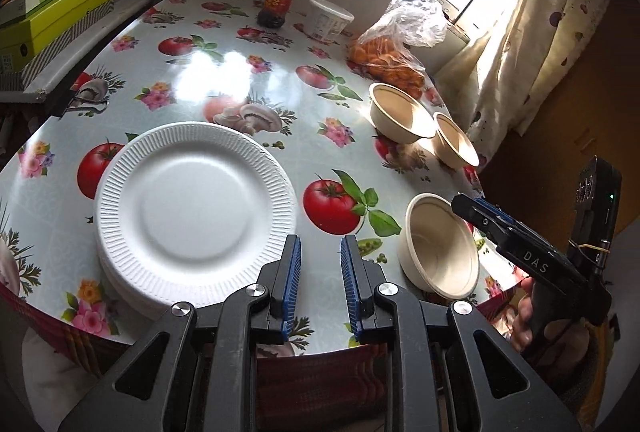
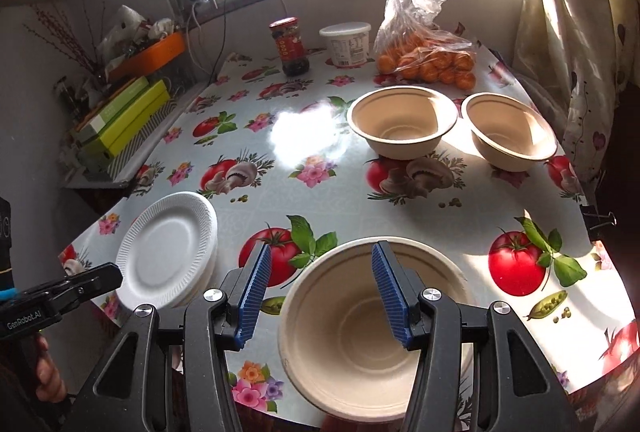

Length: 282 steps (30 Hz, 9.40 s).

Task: Organize plates and bowls

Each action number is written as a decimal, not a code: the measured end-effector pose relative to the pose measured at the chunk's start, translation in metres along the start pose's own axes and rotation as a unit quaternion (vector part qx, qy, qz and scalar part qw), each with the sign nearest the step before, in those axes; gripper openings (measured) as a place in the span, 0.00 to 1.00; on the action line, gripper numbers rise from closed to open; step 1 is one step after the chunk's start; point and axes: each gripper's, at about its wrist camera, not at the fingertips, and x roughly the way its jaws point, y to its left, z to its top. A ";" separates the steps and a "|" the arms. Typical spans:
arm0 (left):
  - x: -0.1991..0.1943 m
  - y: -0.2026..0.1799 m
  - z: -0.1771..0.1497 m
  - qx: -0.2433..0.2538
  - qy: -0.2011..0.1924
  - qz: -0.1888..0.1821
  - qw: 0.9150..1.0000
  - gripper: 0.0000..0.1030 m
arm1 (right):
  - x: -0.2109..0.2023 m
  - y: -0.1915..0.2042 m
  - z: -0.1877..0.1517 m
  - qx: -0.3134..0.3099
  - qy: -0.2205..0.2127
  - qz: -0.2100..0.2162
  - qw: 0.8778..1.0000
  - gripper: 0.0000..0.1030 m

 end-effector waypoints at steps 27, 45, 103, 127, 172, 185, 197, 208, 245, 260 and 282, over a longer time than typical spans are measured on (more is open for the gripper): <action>0.118 -0.085 0.002 0.052 0.125 -0.050 0.990 0.21 | 0.008 -0.100 -0.046 0.091 0.022 0.018 0.995 0.26; 0.144 -0.085 0.028 0.033 0.124 -0.026 0.991 0.21 | 0.041 -0.105 -0.017 0.098 0.035 0.058 0.993 0.14; 0.171 -0.068 0.176 -0.007 0.088 -0.005 0.996 0.21 | 0.093 -0.129 0.152 -0.035 0.038 0.032 0.998 0.30; 0.198 -0.070 0.179 -0.007 0.108 -0.006 0.994 0.21 | 0.082 -0.199 0.133 0.037 0.028 -0.031 0.998 0.30; 0.217 -0.053 0.176 -0.035 0.118 -0.007 0.992 0.21 | 0.147 -0.136 0.149 0.007 0.093 0.073 0.993 0.15; 0.212 -0.044 0.179 -0.061 0.092 -0.014 0.994 0.21 | 0.152 -0.144 0.145 0.033 0.104 0.066 0.992 0.10; 0.217 -0.056 0.175 -0.058 0.101 -0.046 0.992 0.21 | 0.153 -0.143 0.145 0.036 0.104 0.065 0.992 0.10; 0.198 -0.061 0.176 -0.052 0.088 -0.046 0.994 0.21 | 0.141 -0.138 0.141 0.037 0.096 0.071 0.992 0.10; 0.105 -0.093 0.082 0.044 0.086 0.007 0.995 0.21 | 0.021 -0.103 0.040 0.064 0.040 0.114 0.991 0.12; 0.115 -0.092 0.055 0.081 0.091 0.054 0.991 0.21 | 0.030 -0.089 0.015 0.047 0.043 0.081 0.995 0.12; 0.118 -0.129 0.072 0.106 0.073 0.041 0.991 0.21 | 0.014 -0.120 0.010 0.061 -0.003 0.025 0.998 0.34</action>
